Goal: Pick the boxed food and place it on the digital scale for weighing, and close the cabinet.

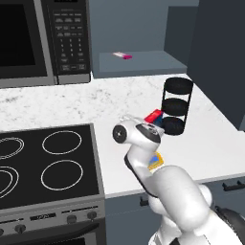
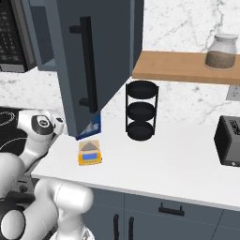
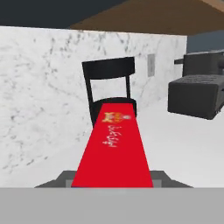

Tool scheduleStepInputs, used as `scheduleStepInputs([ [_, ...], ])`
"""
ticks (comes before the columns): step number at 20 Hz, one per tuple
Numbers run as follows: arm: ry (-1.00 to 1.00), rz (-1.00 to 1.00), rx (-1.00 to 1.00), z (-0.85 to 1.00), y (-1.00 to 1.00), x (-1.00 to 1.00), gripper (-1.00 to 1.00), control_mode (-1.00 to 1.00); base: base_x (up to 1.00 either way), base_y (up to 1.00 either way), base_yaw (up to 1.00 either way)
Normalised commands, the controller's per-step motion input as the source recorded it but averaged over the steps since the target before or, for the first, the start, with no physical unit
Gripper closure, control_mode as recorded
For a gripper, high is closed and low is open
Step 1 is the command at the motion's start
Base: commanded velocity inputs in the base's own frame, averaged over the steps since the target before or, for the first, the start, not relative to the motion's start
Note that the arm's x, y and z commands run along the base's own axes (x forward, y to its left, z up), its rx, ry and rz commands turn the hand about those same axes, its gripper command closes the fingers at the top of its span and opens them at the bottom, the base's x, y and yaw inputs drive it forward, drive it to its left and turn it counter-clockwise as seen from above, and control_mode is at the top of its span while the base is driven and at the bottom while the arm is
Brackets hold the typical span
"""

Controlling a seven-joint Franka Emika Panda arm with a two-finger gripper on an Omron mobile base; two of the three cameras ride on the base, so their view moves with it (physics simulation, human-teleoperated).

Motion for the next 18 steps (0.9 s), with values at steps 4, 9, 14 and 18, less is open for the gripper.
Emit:
scheduleStepInputs([
  [4,0.16,-0.28,0.14,-0.35,0.15,0.40,1.00,-1.00,0.00,0.00,0.00],
  [9,0.10,-0.31,0.01,-0.16,0.12,0.17,1.00,-1.00,0.00,0.00,0.00],
  [14,-0.04,-0.22,-0.05,-0.29,0.08,0.00,1.00,-1.00,0.00,0.00,0.00],
  [18,-0.06,-0.15,-0.07,-0.48,0.00,0.00,1.00,-1.00,0.00,0.00,0.00],
])
